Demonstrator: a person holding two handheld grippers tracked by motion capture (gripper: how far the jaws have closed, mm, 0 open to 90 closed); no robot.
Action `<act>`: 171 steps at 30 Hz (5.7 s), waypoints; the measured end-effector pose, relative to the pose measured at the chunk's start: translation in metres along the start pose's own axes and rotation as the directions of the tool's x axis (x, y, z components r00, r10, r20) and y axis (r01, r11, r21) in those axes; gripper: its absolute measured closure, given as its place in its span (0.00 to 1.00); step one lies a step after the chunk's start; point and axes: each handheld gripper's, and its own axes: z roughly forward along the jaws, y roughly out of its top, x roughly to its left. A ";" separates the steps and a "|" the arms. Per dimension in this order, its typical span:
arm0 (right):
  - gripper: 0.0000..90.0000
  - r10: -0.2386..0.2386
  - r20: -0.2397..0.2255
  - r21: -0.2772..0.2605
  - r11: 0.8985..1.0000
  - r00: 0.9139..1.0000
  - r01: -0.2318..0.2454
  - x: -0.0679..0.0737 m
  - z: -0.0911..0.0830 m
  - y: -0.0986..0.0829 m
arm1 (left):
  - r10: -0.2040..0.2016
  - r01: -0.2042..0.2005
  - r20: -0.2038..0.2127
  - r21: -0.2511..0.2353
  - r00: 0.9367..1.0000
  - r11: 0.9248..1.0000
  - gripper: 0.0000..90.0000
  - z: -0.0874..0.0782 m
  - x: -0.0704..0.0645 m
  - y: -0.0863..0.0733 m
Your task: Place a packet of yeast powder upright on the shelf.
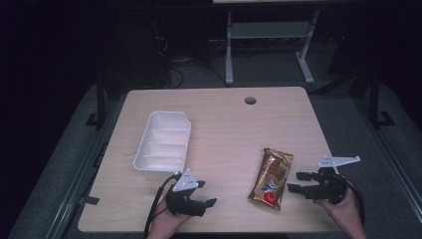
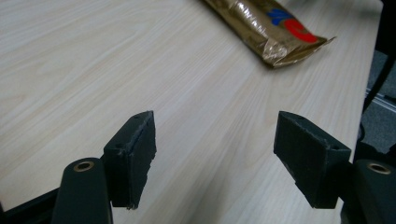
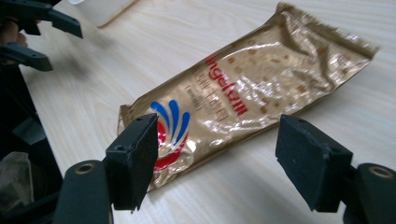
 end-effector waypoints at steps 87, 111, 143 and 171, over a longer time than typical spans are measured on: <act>1.00 -0.050 -0.021 -0.054 0.997 0.999 0.048 -0.022 0.003 0.071 | -0.108 0.092 0.331 0.063 0.938 0.994 0.26 0.129 0.004 0.097; 0.75 -0.131 -0.165 -0.128 0.986 0.978 0.110 -0.006 -0.010 0.074 | -0.095 0.081 0.443 0.051 0.892 0.995 0.77 0.134 0.004 0.094; 0.79 -0.171 -0.304 -0.041 0.985 0.937 0.166 0.003 0.024 0.063 | -0.025 0.029 0.383 -0.005 0.923 1.000 0.68 0.122 -0.004 0.092; 0.82 -0.171 -0.159 -0.037 0.985 0.972 0.167 0.016 0.007 0.092 | 0.180 -0.186 0.148 0.034 0.973 0.982 0.30 0.052 -0.007 0.058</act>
